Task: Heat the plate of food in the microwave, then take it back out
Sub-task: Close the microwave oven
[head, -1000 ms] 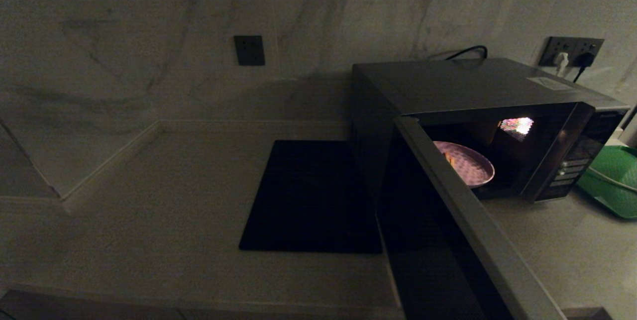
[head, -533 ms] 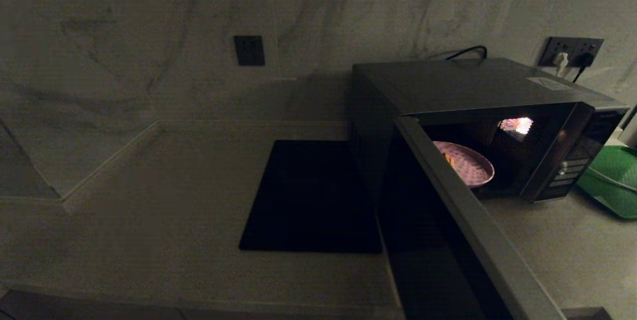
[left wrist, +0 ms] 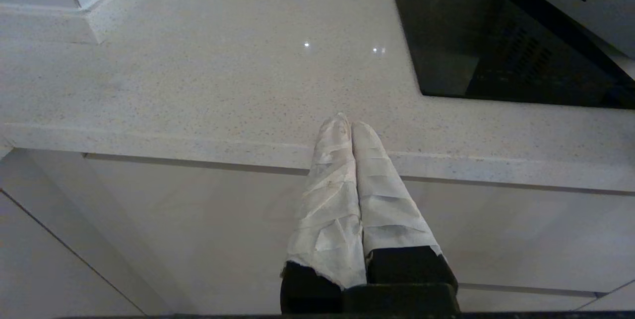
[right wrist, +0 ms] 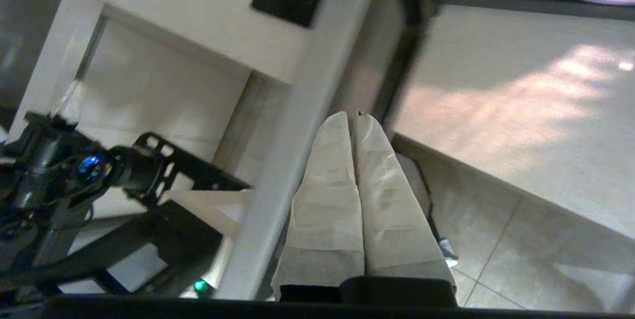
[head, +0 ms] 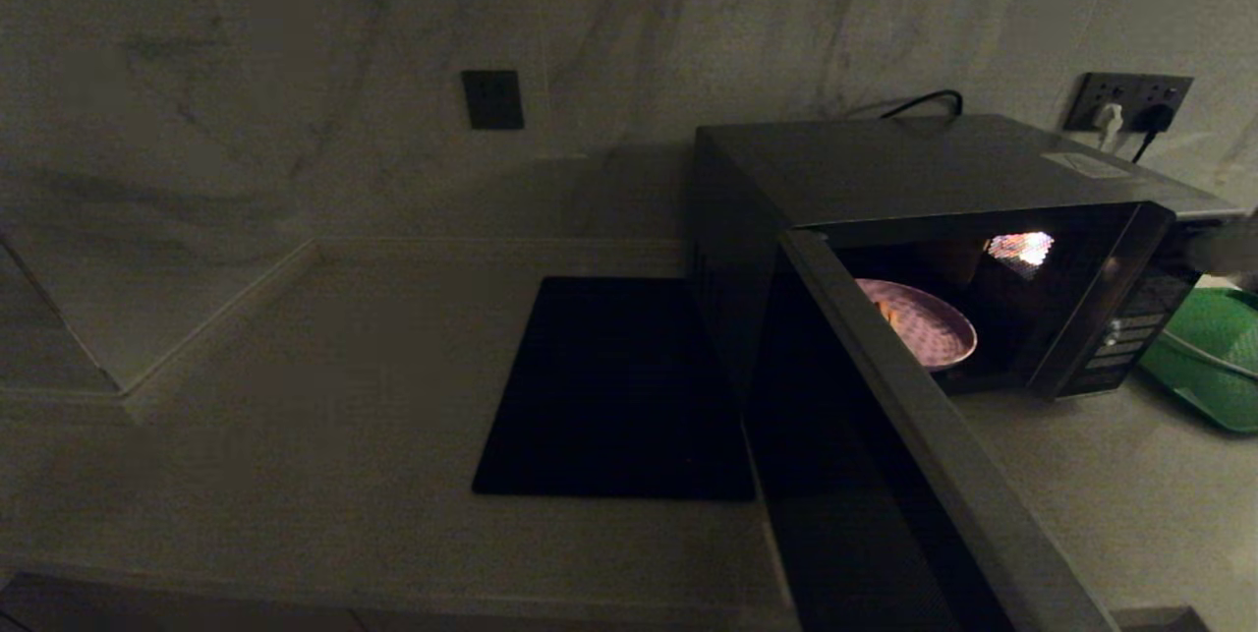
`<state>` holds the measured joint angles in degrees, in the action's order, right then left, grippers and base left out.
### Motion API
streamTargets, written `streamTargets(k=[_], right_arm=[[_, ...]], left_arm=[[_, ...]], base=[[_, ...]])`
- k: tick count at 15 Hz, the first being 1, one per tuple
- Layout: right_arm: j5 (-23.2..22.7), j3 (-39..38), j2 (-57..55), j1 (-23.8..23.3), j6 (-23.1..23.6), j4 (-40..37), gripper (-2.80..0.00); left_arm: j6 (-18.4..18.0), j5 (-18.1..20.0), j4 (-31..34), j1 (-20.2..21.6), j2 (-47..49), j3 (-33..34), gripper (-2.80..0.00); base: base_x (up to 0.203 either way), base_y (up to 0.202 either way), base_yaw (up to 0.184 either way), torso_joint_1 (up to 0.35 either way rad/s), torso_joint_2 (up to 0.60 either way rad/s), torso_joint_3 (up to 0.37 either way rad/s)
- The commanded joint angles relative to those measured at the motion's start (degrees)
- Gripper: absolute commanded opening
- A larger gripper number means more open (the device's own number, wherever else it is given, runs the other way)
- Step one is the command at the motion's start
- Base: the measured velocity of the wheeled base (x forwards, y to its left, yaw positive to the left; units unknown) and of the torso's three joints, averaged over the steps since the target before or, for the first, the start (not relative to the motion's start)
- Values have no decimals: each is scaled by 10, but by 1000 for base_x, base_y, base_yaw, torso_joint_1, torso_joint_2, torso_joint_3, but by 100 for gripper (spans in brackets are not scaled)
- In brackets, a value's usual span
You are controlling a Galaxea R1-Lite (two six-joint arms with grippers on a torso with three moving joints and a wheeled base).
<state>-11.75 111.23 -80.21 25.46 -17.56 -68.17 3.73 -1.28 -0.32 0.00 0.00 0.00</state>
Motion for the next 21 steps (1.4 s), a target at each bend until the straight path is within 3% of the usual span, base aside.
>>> streamTargets(k=[1, 6, 11, 21], right_arm=[[12, -7, -22, 55, -14, 3, -280], [128, -24, -14, 200, -45, 4, -280], [201, -85, -15, 264, -39, 4, -280], [214, -49, -108, 359, -38, 32, -280]], left_arm=[[0, 0, 0, 0, -1, 0, -280], [0, 0, 0, 0, -1, 0, -280], [0, 0, 0, 0, -1, 0, -280], [0, 0, 0, 0, -1, 0, -280]], base=[[0, 0, 0, 0, 0, 0], [0, 0, 0, 0, 0, 0], [0, 0, 0, 0, 0, 0], [0, 0, 0, 0, 0, 0]])
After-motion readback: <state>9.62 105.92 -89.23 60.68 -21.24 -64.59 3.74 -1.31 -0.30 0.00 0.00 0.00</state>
